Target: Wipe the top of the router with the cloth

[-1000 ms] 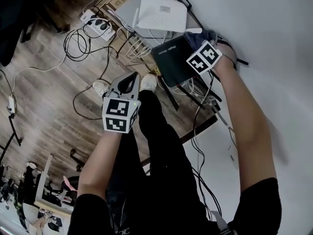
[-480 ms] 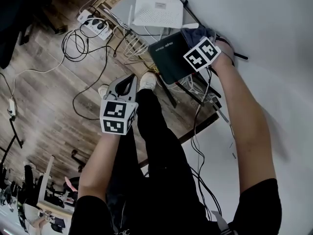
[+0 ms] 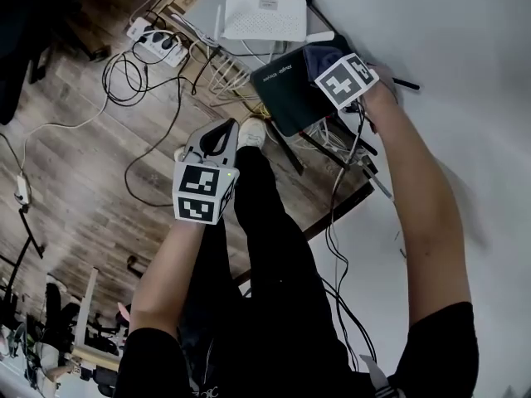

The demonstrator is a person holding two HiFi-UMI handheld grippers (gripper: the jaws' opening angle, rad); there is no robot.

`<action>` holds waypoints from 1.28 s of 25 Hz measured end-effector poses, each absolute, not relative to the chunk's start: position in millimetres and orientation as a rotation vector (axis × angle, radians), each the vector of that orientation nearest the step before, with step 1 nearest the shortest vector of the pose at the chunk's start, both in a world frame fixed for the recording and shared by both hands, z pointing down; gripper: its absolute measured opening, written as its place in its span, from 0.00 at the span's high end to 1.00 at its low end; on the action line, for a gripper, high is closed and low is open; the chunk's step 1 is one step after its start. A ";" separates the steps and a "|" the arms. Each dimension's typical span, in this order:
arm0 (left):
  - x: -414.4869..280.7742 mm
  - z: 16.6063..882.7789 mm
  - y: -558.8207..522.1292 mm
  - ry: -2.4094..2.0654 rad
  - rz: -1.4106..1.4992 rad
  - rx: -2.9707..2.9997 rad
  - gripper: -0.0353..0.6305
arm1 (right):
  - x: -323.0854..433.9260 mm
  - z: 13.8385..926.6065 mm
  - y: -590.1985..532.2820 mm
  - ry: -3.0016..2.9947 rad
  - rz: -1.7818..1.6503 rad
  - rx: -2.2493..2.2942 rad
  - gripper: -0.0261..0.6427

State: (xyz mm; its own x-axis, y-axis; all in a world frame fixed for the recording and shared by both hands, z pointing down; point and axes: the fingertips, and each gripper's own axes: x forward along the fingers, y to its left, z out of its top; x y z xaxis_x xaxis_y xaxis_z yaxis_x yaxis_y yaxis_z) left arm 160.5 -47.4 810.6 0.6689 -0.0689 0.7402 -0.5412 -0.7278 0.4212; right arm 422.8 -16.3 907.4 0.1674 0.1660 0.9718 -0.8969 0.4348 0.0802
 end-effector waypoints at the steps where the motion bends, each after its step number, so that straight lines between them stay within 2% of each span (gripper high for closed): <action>1: 158.3 810.3 -47.5 -0.459 0.962 2.247 0.96 | 418.1 907.1 -13.1 -1.155 0.930 0.795 0.94; 8: 128.3 810.8 -48.0 -0.439 0.965 2.248 0.96 | 381.5 899.5 1.6 -1.183 1.144 0.685 0.94; 18: 81.1 812.0 -44.9 -0.450 0.984 2.261 0.96 | 314.4 895.8 10.5 -1.258 1.190 0.687 0.94; 23: 73.4 789.8 -39.2 -0.470 0.963 2.281 0.96 | 285.2 893.6 18.2 -1.349 1.148 0.608 0.94; 26: 63.5 763.5 -44.9 -0.516 0.941 2.290 0.96 | 291.5 878.4 2.6 -1.386 1.040 0.741 0.94; 32: 55.2 646.1 -79.4 -0.677 0.779 2.334 0.96 | 315.9 772.1 -17.5 -1.438 0.704 1.129 0.94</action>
